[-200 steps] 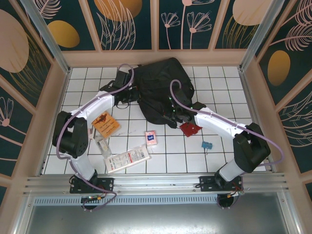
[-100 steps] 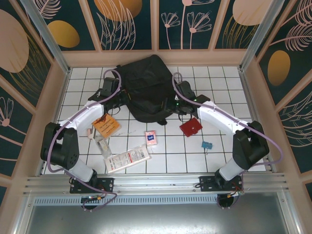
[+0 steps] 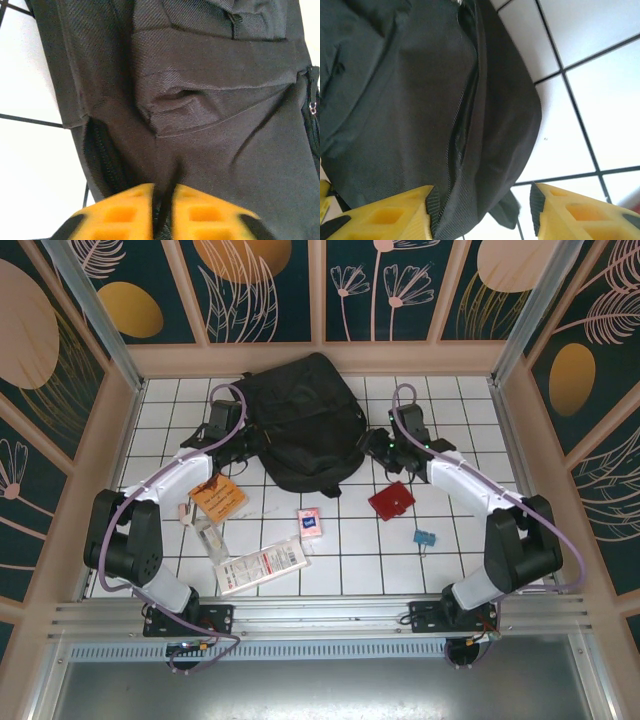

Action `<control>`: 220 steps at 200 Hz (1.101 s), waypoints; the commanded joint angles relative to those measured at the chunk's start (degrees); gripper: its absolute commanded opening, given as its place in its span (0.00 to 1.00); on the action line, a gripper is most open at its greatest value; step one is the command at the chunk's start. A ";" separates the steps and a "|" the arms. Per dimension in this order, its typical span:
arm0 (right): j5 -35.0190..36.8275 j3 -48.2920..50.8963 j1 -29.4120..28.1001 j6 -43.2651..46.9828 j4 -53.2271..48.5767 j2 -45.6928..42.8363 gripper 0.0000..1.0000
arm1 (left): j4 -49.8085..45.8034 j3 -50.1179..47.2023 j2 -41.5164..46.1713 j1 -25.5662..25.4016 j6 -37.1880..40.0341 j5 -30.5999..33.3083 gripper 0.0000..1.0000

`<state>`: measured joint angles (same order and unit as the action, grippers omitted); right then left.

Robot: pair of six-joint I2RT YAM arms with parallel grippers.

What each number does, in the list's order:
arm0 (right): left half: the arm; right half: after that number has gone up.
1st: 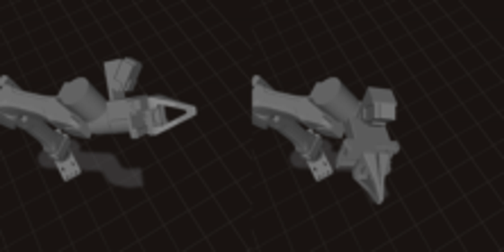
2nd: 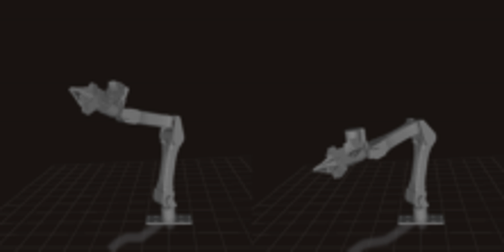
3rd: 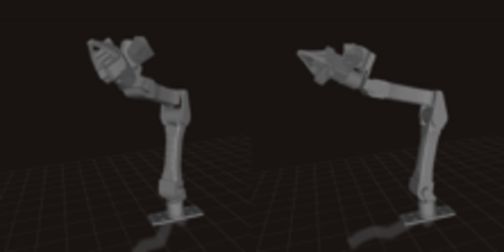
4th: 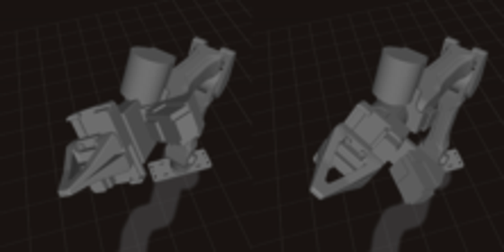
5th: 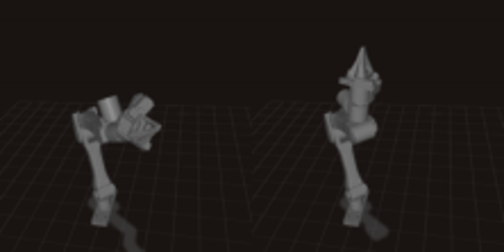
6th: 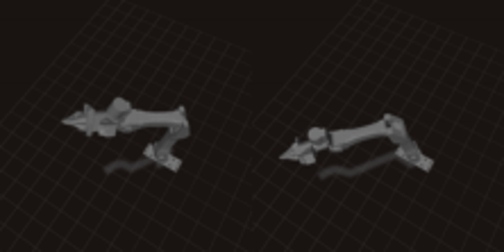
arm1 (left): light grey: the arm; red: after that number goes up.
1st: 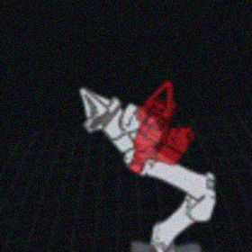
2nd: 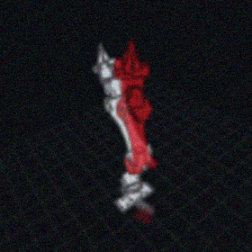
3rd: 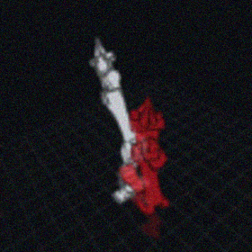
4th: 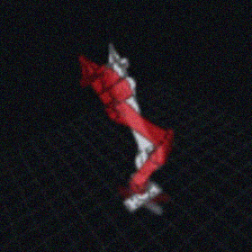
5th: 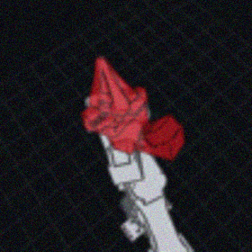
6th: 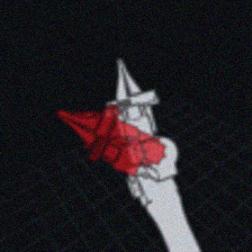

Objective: Pack books, pencil case, and school supplies into a backpack

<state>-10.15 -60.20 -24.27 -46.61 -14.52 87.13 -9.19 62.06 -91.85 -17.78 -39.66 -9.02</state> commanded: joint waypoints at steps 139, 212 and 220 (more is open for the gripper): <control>-14.26 9.26 -0.42 -7.72 15.20 -0.84 0.34 | -10.35 13.95 1.68 -9.38 13.74 6.08 0.55; -15.60 9.70 -0.83 -8.04 19.02 -1.20 0.33 | -9.45 12.43 2.01 -9.37 13.54 5.07 0.54; -15.76 9.54 -0.86 -7.97 19.09 -0.80 0.33 | -9.36 12.29 1.96 -9.38 13.56 4.80 0.54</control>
<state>-24.60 -50.85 -24.64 -54.17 2.00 87.26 -18.90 75.33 -90.28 -27.38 -26.76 -3.07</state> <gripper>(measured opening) 0.336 0.541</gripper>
